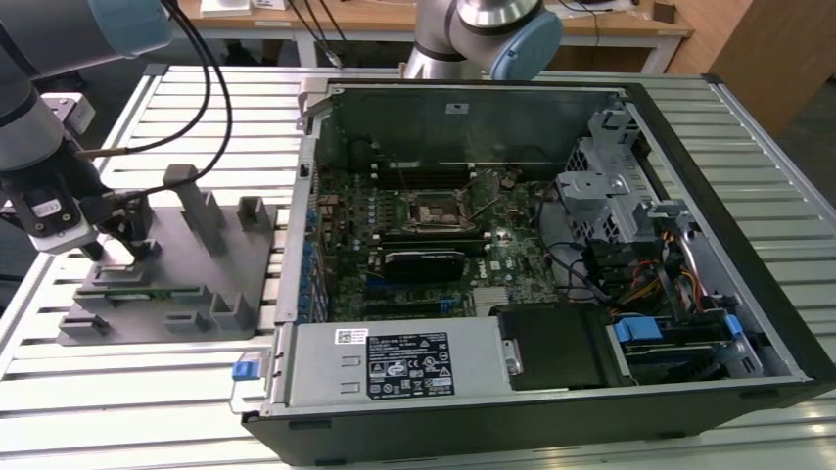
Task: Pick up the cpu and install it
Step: 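Pick up the cpu and move it towards the insertion slot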
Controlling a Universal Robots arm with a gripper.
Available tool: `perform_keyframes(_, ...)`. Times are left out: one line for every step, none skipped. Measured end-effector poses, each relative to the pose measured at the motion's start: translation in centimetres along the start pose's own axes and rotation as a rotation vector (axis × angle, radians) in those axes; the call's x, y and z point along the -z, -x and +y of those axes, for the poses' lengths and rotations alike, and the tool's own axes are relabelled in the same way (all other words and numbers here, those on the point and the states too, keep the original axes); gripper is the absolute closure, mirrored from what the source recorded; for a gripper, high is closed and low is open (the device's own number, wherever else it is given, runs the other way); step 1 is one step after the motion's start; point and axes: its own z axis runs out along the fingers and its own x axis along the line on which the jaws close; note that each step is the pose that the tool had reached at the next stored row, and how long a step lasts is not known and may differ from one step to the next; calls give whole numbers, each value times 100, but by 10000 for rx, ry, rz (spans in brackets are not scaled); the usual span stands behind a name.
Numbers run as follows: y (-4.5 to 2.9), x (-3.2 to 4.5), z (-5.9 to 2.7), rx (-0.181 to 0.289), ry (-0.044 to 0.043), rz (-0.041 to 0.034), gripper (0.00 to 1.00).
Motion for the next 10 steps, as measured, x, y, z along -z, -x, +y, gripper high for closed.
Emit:
perform_keyframes(0, 6, 0, 0, -1, 1, 46)
perform_keyframes(0, 11, 0, 0, -1, 1, 46)
perform_keyframes(0, 17, 1, 0, -1, 2, 46)
perform_keyframes(0, 23, 1, 0, -1, 1, 46)
perform_keyframes(0, 29, 1, 0, -1, 1, 46)
perform_keyframes(0, 34, 1, 0, 0, 0, 46)
perform_keyframes(0, 41, 2, 0, 0, 1, 46)
perform_keyframes(0, 46, 2, 0, 0, 0, 46)
perform_keyframes(0, 53, 2, 0, -1, 1, 46)
perform_keyframes(0, 59, 2, 0, 0, 1, 46)
